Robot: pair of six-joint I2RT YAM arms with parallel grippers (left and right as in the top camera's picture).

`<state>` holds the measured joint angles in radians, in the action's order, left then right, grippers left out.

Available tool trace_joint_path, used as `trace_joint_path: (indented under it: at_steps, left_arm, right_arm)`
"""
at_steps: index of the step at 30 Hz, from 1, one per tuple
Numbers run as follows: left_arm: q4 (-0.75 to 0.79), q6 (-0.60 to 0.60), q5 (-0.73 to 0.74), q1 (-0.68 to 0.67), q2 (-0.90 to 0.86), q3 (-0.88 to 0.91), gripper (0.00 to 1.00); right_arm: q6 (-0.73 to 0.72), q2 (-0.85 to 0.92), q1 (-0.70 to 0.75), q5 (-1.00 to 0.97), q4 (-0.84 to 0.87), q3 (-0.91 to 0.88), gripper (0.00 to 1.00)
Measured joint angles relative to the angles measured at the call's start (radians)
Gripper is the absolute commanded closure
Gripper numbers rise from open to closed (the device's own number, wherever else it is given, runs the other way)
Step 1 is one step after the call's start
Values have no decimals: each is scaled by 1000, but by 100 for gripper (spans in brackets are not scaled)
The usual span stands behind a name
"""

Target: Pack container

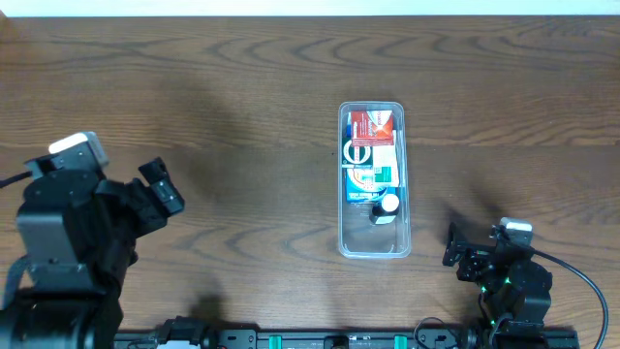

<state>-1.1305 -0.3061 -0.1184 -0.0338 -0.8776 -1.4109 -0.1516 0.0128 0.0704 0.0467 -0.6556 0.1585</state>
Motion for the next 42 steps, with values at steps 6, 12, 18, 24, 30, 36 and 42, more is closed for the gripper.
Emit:
trace_joint_path:
  at_steps: [6,12,18,24,30,36,42]
  left_arm:
    - [175,7,14,0,92,188,2]
    - [311,26,15,0,288,388,2]
    - [386,31,30,0,442,588,2]
    - [417,42,34,0,608,706,2]
    - [417,42,37,0,705,805,2]
    - [435,42,41,0,785,867,2]
    - [457,42,41,0,866,930,2]
  right_arm:
    - [0,0,0,0,0,0,1]
    - [0,0,0,2,1,0,1]
    - [0,0,0,2,1,0,1]
    - [0,0,0,2,2,0,1]
    - [0,0,0,2,1,0,1]
    - [0,0,0,2,1,0,1]
    - [0,0,0,2,1,0,1]
